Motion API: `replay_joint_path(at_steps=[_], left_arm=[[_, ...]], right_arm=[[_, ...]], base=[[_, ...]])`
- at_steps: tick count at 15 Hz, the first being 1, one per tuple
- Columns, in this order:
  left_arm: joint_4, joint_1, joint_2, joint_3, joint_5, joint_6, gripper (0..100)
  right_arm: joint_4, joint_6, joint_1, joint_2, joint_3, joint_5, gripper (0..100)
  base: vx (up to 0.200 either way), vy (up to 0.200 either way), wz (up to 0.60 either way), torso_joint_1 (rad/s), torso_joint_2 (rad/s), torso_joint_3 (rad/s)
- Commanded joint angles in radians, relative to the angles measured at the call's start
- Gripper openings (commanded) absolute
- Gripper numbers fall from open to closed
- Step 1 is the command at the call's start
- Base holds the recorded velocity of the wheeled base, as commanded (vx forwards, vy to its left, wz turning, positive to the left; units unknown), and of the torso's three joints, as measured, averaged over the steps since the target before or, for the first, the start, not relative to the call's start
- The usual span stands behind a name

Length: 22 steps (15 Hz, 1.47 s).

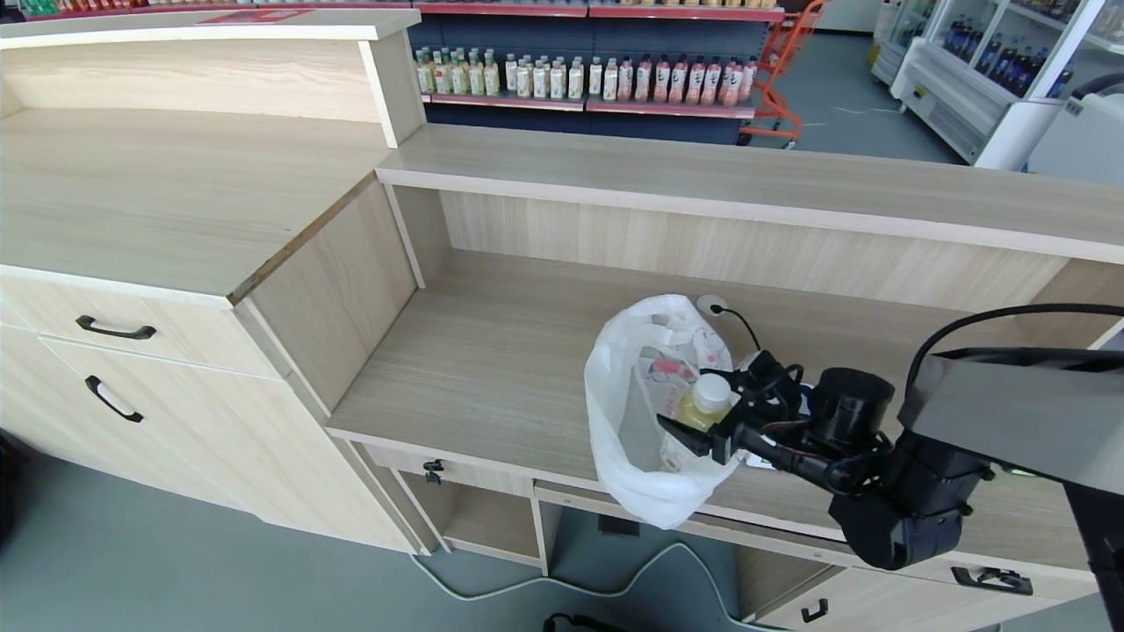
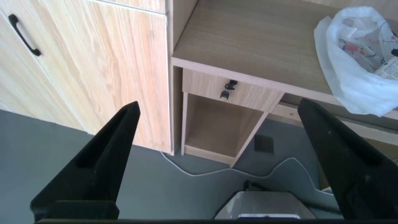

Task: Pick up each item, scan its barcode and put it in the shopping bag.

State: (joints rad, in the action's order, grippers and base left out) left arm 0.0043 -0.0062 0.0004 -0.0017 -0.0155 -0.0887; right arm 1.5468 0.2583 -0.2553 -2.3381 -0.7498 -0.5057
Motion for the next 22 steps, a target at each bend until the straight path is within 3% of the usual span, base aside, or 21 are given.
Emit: replay_joint_path(at_steps=[1,4,6,9,11,13,15,17,19,20,22], left_arm=[[0.000,0.000,0.000,0.000,0.000,0.000,100],[0.000,0.000,0.000,0.000,0.000,0.000,100],[0.000,0.000,0.000,0.000,0.000,0.000,100],[-0.001,0.000,0.000,0.000,0.000,0.000,100],[0.000,0.000,0.000,-0.001,0.000,0.000,100],[0.000,0.000,0.000,0.000,0.000,0.000,100],[0.000,0.000,0.000,-0.001,0.000,0.000,100],[0.000,0.000,0.000,-0.001,0.000,0.000,100],[0.000,0.000,0.000,-0.001,0.000,0.000,100],[0.000,0.000,0.000,0.000,0.000,0.000,100],[0.000,0.000,0.000,-0.001,0.000,0.000,100]], right_arm=[[-0.085,-0.076,0.062,0.181,0.035,-0.071,100],[-0.214,-0.114,0.117,0.341,0.090,-0.183,100],[-0.257,-0.134,0.126,0.434,0.127,-0.191,100],[-0.511,-0.129,0.195,0.715,0.201,-0.181,100],[-0.679,-0.040,0.297,0.832,0.219,-0.157,100],[-0.749,0.070,0.409,0.867,0.237,-0.040,100],[-0.752,0.090,0.504,0.875,0.233,0.042,100],[-0.754,0.133,0.605,0.878,0.225,0.179,100],[-0.772,0.144,0.683,0.869,0.216,0.223,100],[-0.795,0.190,0.763,0.862,0.201,0.282,100],[-0.820,0.299,0.875,0.809,0.178,0.526,100]], base=[[0.000,0.000,0.00,0.000,0.00,0.000],[0.000,0.000,0.00,0.000,0.00,0.000],[0.000,0.000,0.00,0.000,0.00,0.000],[0.000,0.000,0.00,0.000,0.00,0.000],[0.000,0.000,0.00,0.000,0.00,0.000],[0.000,0.000,0.00,0.000,0.00,0.000],[0.000,0.000,0.00,0.000,0.00,0.000],[0.000,0.000,-0.60,0.005,0.00,0.002],[0.000,0.000,-0.60,-0.007,0.00,0.005],[0.000,0.000,-0.60,0.002,0.01,-0.007],[0.000,0.000,-0.30,0.004,0.00,-0.001]])
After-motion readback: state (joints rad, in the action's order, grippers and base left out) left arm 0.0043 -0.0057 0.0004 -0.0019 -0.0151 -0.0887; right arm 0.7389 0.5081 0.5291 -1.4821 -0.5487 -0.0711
